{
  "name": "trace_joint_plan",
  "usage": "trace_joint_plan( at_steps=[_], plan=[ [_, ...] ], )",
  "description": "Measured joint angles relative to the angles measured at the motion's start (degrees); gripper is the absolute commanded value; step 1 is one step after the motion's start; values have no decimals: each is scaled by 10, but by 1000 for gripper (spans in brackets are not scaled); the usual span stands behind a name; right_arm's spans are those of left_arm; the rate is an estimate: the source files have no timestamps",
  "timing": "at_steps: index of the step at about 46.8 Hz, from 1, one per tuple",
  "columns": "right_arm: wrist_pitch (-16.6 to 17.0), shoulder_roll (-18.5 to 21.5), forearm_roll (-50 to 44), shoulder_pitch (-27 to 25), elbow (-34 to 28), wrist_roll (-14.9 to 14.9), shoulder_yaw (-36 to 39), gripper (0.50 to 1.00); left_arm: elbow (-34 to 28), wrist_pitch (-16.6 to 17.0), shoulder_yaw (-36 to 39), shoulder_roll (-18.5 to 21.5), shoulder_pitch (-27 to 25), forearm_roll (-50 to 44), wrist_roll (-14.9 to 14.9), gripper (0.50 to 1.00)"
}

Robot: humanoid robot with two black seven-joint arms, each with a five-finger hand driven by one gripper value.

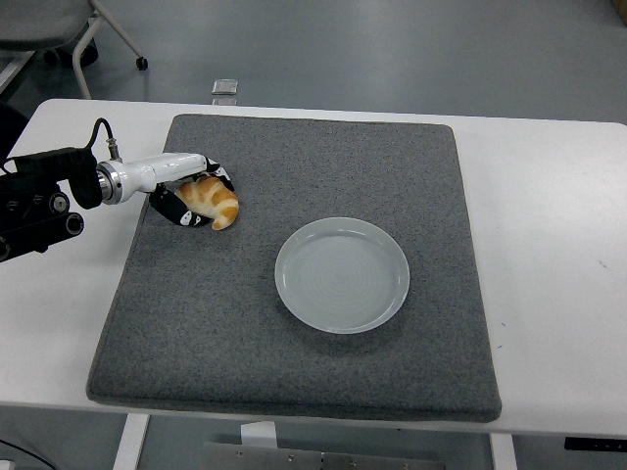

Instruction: Place the bread on the plate

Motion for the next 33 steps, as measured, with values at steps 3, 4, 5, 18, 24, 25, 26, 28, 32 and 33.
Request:
trace_joint_plan(
  at_steps=[3,4,5,18,24,25,26,28,32,33],
  plan=[
    [0,0,0,0,0,0,0,930,3,2,0,0,0,7,0,600],
    [0,0,0,0,0,0,0,930,3,2,0,0,0,9,0,589],
    [0,0,0,0,0,0,0,930,3,2,0,0,0,10,0,579],
    [0,0,0,0,0,0,0,930,4,14,0,-2,0,27,-2,500],
    [0,0,0,0,0,0,0,932,8,17,0,-5,0,31,-7,500],
    [0,0,0,0,0,0,0,930,8,19,0,-5,0,31,-7,500],
    [0,0,0,0,0,0,0,930,8,20,0,-6,0,31,-7,500],
    [0,0,0,0,0,0,0,930,8,21,0,-6,1,31,-8,500],
    [0,0,0,0,0,0,0,930,8,22,0,-7,1,31,-8,500],
    [0,0,0,0,0,0,0,930,8,22,0,-7,1,31,-8,500]
  ],
)
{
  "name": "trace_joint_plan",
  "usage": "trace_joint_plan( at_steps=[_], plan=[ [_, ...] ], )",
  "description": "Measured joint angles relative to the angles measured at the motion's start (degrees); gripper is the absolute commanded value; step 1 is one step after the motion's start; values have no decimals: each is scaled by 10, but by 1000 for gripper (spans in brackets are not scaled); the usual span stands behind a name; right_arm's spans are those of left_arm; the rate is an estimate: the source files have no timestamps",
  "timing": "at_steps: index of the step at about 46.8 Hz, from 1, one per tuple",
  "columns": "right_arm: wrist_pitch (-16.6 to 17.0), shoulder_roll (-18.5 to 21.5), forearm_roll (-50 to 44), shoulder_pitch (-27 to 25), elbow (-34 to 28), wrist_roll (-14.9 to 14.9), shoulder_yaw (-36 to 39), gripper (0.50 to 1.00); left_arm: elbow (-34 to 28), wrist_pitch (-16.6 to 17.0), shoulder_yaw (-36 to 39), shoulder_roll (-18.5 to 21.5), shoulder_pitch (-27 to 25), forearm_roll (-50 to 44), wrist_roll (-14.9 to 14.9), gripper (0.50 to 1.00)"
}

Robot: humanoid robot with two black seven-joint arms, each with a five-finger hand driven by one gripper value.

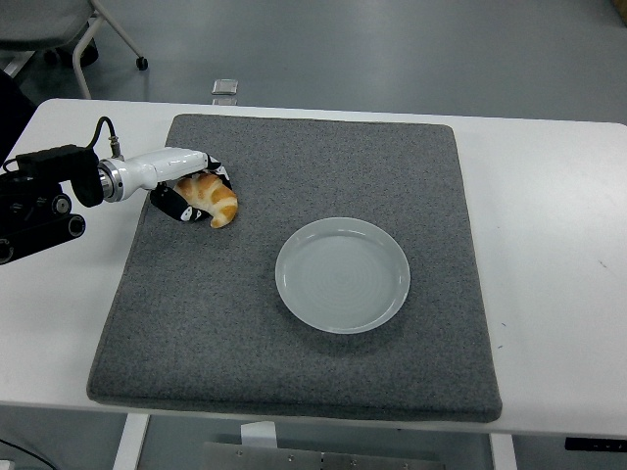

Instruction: Place the bread on the plate

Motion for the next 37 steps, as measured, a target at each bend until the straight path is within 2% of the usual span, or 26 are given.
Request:
trace_joint_plan(
  at_steps=[13,24,37],
  plan=[
    [0,0,0,0,0,0,0,932,-6,5,-5,0,-14,-8,-1,500],
    [0,0,0,0,0,0,0,930,-14,-4,-8,12,-76,-13,-2,500],
    [0,0,0,0,0,0,0,930,-43,-9,-8,47,-140,-17,-2,500]
  ],
)
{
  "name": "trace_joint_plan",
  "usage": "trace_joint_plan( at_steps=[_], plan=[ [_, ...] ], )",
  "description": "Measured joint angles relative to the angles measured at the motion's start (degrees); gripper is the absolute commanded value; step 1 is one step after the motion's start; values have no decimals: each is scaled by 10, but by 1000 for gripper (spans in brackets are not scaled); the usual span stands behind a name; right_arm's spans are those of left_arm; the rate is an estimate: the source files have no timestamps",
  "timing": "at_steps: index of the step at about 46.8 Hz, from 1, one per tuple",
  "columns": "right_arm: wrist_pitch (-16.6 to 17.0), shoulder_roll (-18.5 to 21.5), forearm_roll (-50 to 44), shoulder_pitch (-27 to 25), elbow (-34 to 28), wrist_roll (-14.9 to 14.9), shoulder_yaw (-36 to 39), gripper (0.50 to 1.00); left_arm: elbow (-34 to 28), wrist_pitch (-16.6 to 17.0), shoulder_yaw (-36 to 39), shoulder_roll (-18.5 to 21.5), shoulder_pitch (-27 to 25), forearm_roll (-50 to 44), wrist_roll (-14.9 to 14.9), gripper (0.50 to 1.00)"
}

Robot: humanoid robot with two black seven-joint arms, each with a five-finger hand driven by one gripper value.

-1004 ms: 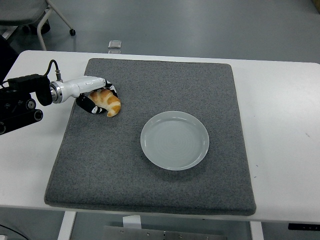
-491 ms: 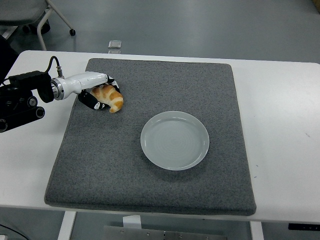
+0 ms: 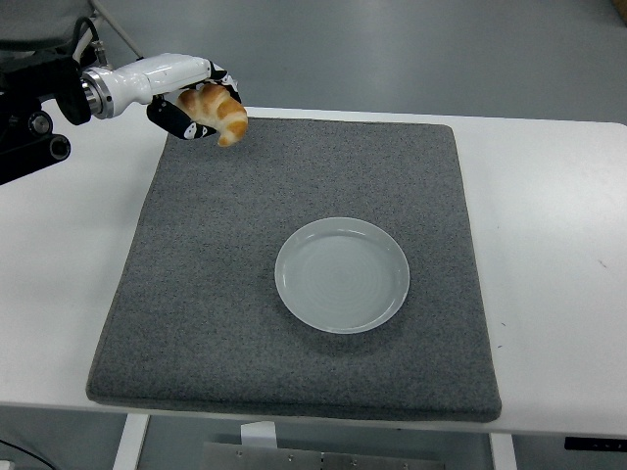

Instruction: Place the bread on the plate

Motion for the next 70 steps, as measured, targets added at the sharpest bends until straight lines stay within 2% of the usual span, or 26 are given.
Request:
trace_joint_plan(
  at_steps=[19,34,48,62,70],
  plan=[
    [0,0,0,0,0,0,0,930,-9,-38,-3,12,-81,-2,-1,500],
    [0,0,0,0,0,0,0,930,-81,-41,-3,-1,-121,2,-15,500],
    [0,0,0,0,0,0,0,930,-136,-42,-10,-49,-148,6,-30,500],
    [0,0,0,0,0,0,0,930,-139,-48,-8,-123,-143,11,-38,500],
    [0,0,0,0,0,0,0,932,-132,-48,-2,-151,-130,20,-39,500]
  ],
)
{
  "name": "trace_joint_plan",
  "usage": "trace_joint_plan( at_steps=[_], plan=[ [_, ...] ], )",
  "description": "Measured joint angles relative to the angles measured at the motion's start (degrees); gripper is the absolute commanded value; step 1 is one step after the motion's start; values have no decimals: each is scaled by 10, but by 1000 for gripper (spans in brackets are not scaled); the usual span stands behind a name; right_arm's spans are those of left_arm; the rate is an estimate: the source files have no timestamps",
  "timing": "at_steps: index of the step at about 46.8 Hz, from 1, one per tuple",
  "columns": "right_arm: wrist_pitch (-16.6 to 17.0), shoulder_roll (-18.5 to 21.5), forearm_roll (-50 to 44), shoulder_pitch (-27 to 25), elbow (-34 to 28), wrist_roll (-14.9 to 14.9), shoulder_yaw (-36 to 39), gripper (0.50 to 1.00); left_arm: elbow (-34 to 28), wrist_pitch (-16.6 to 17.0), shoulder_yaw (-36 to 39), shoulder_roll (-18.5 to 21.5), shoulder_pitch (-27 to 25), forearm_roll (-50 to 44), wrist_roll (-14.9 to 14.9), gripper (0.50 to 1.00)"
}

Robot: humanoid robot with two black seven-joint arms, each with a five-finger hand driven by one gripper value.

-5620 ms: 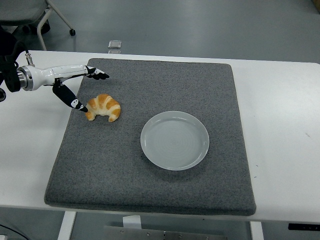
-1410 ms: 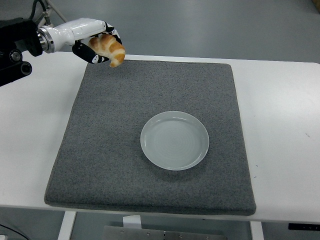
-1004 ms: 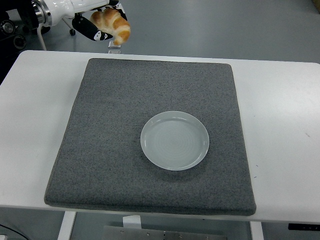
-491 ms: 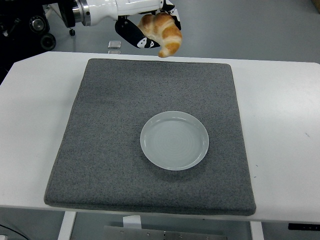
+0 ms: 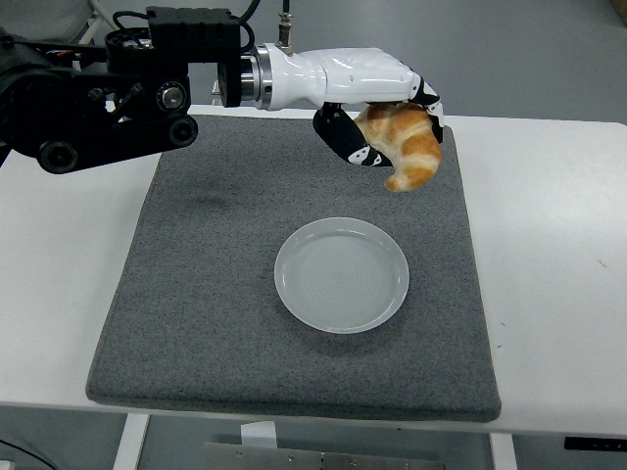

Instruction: Place the bread on the plate

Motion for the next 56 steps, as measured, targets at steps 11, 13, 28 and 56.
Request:
trace_joint_plan(
  at_steps=[11,13,28,56],
  plan=[
    [0,0,0,0,0,0,0,930,21,2,5,-33,50,49,0,500],
    [0,0,0,0,0,0,0,932,25,2,5,-37,59,58,0,500],
    [0,0,0,0,0,0,0,930,48,4,5,-45,106,94,-1,500],
    [0,0,0,0,0,0,0,930,72,2,32,-63,148,138,-1,500]
  ],
)
